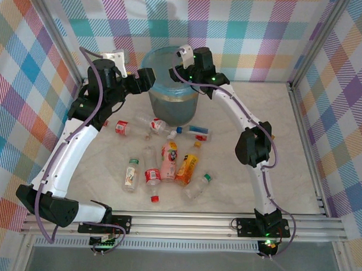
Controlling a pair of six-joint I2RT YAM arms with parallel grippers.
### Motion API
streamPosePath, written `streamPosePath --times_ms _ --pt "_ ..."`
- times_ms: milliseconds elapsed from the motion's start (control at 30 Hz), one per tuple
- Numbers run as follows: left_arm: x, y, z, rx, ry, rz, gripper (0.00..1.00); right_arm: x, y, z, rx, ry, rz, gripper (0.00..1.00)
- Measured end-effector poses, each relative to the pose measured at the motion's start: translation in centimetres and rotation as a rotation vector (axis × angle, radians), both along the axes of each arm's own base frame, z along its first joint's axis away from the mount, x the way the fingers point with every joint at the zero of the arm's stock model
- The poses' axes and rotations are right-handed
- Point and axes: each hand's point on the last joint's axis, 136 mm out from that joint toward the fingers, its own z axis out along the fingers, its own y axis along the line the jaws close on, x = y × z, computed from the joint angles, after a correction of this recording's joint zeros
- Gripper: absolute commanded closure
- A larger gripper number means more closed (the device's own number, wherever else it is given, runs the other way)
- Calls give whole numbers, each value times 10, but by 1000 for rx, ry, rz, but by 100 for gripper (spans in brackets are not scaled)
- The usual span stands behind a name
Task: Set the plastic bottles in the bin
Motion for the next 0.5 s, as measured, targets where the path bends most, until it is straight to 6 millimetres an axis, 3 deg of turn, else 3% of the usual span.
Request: streamPosePath --times_ms 267,500 --pt "-3 2 4 -2 -10 4 11 -12 1 38 65 -18 29 40" --pt "-11 6 9 2 -15 10 11 -46 -6 114 150 -97 68 40"
